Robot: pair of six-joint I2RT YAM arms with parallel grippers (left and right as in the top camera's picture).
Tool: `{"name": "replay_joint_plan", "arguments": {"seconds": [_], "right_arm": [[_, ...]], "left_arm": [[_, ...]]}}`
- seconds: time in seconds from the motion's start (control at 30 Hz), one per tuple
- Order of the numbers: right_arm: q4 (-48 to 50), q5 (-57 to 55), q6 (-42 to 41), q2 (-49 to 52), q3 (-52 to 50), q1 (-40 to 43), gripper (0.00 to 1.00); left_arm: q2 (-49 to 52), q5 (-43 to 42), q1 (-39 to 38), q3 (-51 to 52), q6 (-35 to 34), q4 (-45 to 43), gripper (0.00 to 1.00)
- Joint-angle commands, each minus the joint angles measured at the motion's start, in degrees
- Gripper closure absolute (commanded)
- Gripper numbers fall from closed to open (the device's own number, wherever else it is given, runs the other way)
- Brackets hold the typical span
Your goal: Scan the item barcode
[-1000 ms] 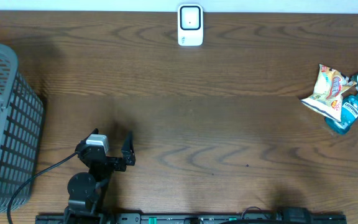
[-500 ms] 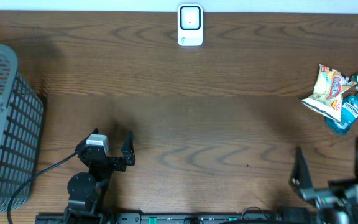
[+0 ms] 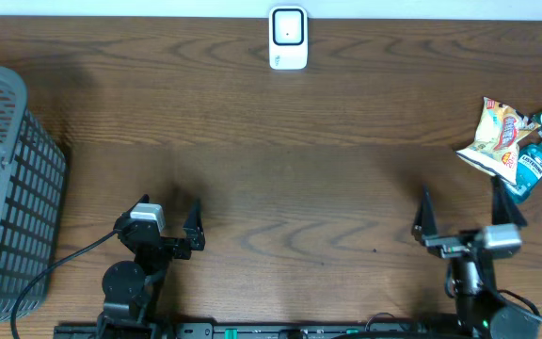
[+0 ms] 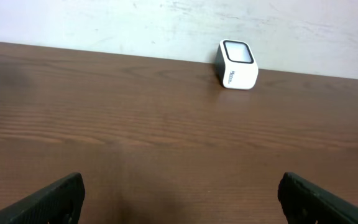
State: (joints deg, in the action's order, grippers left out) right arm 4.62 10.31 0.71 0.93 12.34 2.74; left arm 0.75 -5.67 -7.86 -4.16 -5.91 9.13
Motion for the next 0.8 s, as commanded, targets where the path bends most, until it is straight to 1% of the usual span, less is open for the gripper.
{"name": "replay_joint_plan", "arguments": {"seconds": [0.0, 0.33, 0.5, 0.63, 0.77], "right_arm": [[0.39, -1.4, 0.24, -0.63, -2.84, -0.59, 0.01], [5.57, -1.64, 0.26, -0.66, -12.09, -0.59, 0.01], [0.13, -2.23, 0.2, -0.66, -12.02, -0.59, 0.01], [-8.83, -2.27, 0.2, -0.66, -12.02, -0.59, 0.01], [-8.26, -2.45, 0.22, -0.63, -12.02, -0.57, 0.01]], "left_arm": [[-0.13, -0.33, 0.24, 0.94, 0.52, 1.36, 0.02], [-0.13, -0.33, 0.24, 0.94, 0.55, 1.36, 0.02], [-0.13, -0.33, 0.24, 0.94, 0.55, 1.36, 0.03], [-0.13, -0.33, 0.24, 0.94, 0.55, 1.36, 0.02], [-0.13, -0.33, 0.24, 0.94, 0.55, 1.36, 0.02]]}}
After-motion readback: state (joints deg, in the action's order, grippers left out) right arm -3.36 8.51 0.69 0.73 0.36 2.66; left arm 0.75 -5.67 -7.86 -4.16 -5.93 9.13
